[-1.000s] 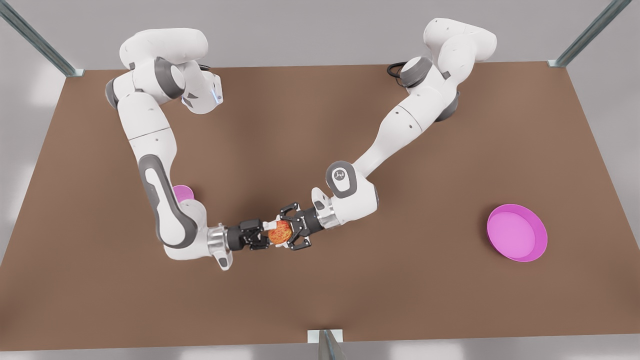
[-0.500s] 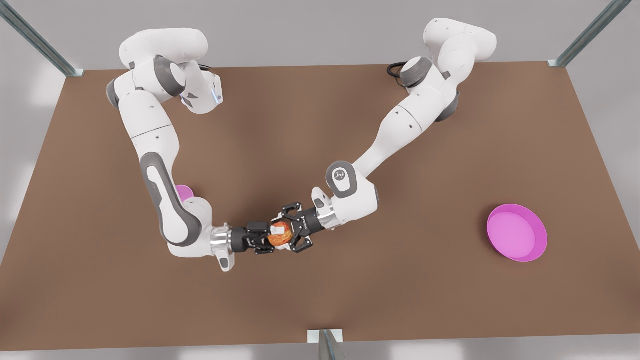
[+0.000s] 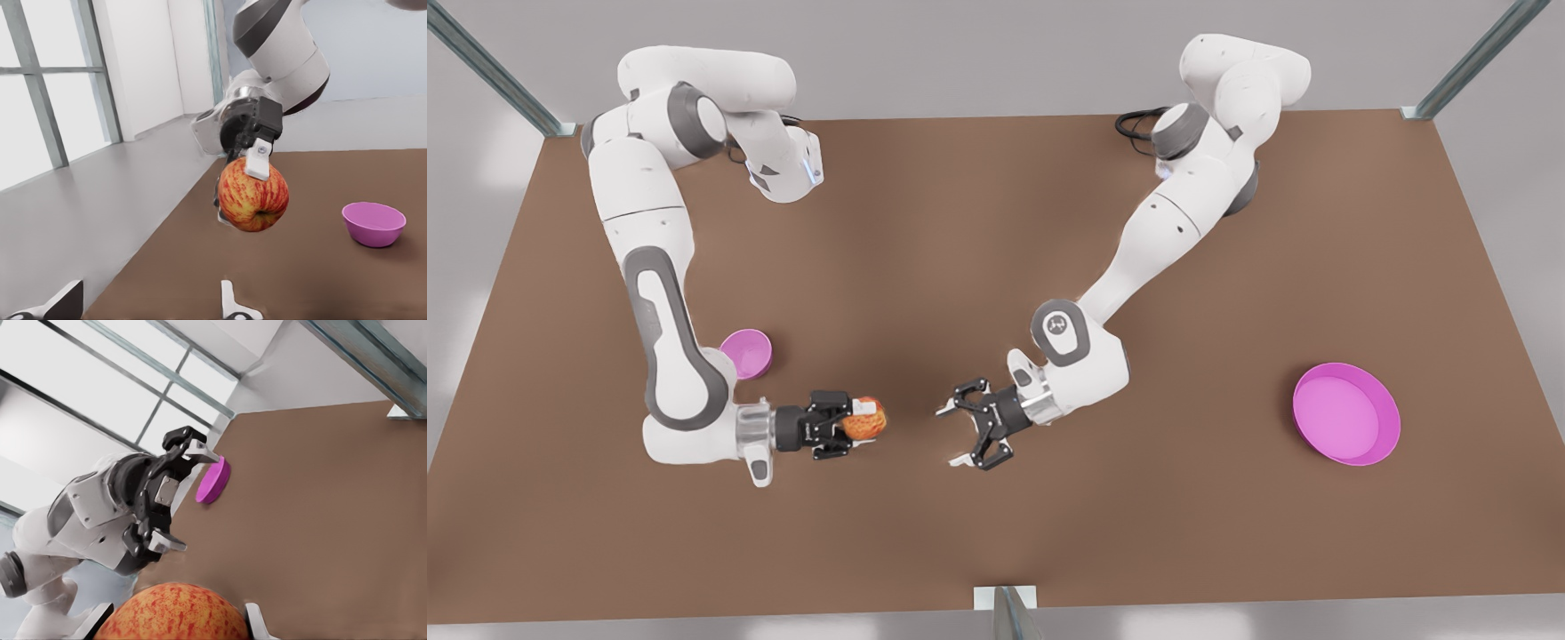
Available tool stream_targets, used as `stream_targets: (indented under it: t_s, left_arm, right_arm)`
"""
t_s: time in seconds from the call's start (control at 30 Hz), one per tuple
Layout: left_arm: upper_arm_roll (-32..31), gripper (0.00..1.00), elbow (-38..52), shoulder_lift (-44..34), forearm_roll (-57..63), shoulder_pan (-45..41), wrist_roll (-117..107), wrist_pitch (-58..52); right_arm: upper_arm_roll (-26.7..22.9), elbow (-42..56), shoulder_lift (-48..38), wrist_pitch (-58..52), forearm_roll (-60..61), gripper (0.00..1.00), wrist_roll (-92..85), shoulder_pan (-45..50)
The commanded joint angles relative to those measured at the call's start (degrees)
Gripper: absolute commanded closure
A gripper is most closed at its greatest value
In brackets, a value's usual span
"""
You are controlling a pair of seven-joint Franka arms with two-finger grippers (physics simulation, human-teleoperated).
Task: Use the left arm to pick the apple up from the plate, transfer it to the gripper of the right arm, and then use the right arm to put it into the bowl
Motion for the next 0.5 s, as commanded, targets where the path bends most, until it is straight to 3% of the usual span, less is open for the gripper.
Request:
stream_targets:
  t_s: [0.0,0.07,0.13,0.17,0.2,0.3,0.37,0.4,0.43,0.47]
  left_arm:
    - [1.6,0.0,-9.1,-5.7,9.3,6.6,-15.0,-6.6]
    - [5.6,0.0,-9.8,-13.0,41.3,16.1,-52.2,-36.4]
    - [6.2,0.0,-9.8,-19.4,53.0,21.3,-75.9,-53.9]
    - [6.2,0.0,-9.5,-24.3,63.1,23.7,-83.9,-68.1]
    - [7.4,0.0,-9.0,-27.9,66.5,24.8,-87.0,-73.3]
    - [9.3,0.0,-9.0,-36.0,65.6,28.3,-102.5,-75.2]
    - [26.1,0.0,-18.3,-47.4,56.6,18.9,-102.7,-71.4]
    - [30.1,0.0,-27.9,-54.6,55.0,15.9,-102.7,-67.2]
    - [34.5,0.0,-29.9,-56.5,55.0,12.5,-102.6,-66.7]
    - [34.4,0.0,-29.1,-56.0,55.0,12.6,-102.8,-67.4]
  right_arm:
    - [0.0,0.0,-1.2,-5.6,-16.0,0.4,7.4,-1.9]
    - [0.0,0.0,-3.0,-8.7,-27.8,0.4,7.4,-4.1]
    - [0.0,-0.2,-4.1,-10.1,-34.8,0.4,7.4,-5.2]
    - [0.0,-1.4,-5.5,-11.2,-37.4,0.4,7.4,-6.2]
    - [0.0,-3.8,-7.5,-11.0,-39.8,0.4,7.4,-6.7]
    - [0.1,-9.3,-13.2,-9.2,-46.9,0.4,7.4,-7.3]
    - [0.1,-15.2,-16.9,-5.3,-49.5,0.4,7.2,-7.5]
    - [0.1,-19.5,-19.3,-1.8,-49.9,0.4,7.0,-7.6]
    - [0.1,-24.0,-21.4,2.1,-50.0,0.4,6.5,-7.9]
    - [0.1,-24.6,-21.4,3.0,-51.3,0.4,6.2,-8.6]
